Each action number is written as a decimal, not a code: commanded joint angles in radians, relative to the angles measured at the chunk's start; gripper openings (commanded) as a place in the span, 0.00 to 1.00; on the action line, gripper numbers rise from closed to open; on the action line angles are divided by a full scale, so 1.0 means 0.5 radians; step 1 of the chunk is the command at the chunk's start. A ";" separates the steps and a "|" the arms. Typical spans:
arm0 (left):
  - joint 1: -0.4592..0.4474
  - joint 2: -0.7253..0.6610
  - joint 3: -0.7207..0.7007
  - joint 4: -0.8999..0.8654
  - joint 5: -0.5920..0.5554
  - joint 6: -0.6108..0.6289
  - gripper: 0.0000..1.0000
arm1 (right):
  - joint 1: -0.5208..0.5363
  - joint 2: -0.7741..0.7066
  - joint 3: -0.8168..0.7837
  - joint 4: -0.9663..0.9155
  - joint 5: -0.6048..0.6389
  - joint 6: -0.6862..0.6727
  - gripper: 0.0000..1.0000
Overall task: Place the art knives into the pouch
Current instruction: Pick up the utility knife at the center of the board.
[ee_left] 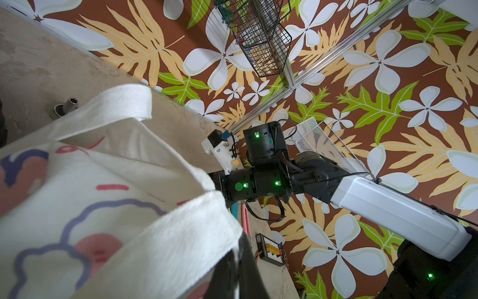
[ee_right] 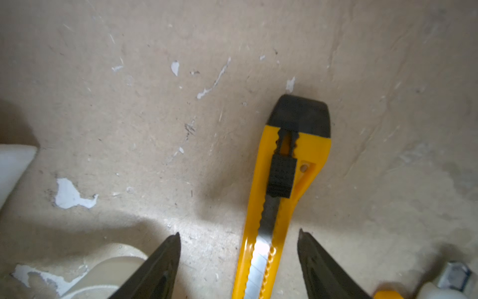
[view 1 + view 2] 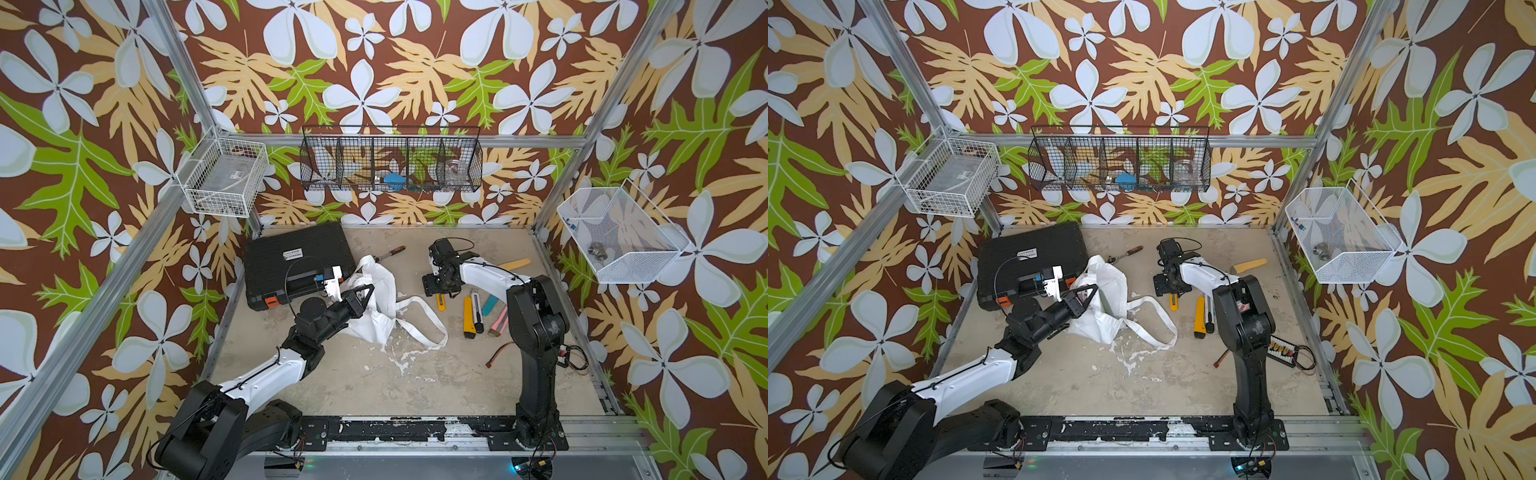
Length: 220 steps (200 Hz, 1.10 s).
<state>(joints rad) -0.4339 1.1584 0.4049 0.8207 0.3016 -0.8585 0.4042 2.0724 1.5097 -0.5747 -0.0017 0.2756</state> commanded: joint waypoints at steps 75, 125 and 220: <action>0.002 0.103 0.114 0.068 0.382 0.109 0.00 | -0.015 0.013 -0.111 0.046 -0.045 -0.020 0.34; 0.000 0.116 0.134 0.055 0.440 0.148 0.00 | 0.038 -0.266 -0.261 0.020 0.052 -0.008 0.25; 0.000 0.171 0.153 0.047 0.492 0.197 0.00 | 0.391 -1.122 -0.695 -0.080 -0.148 -0.007 0.25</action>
<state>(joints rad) -0.4339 1.2407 0.4664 0.8204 0.5137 -0.7830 0.5575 1.5757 1.2007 -0.6041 0.0044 0.2653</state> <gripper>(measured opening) 0.062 0.265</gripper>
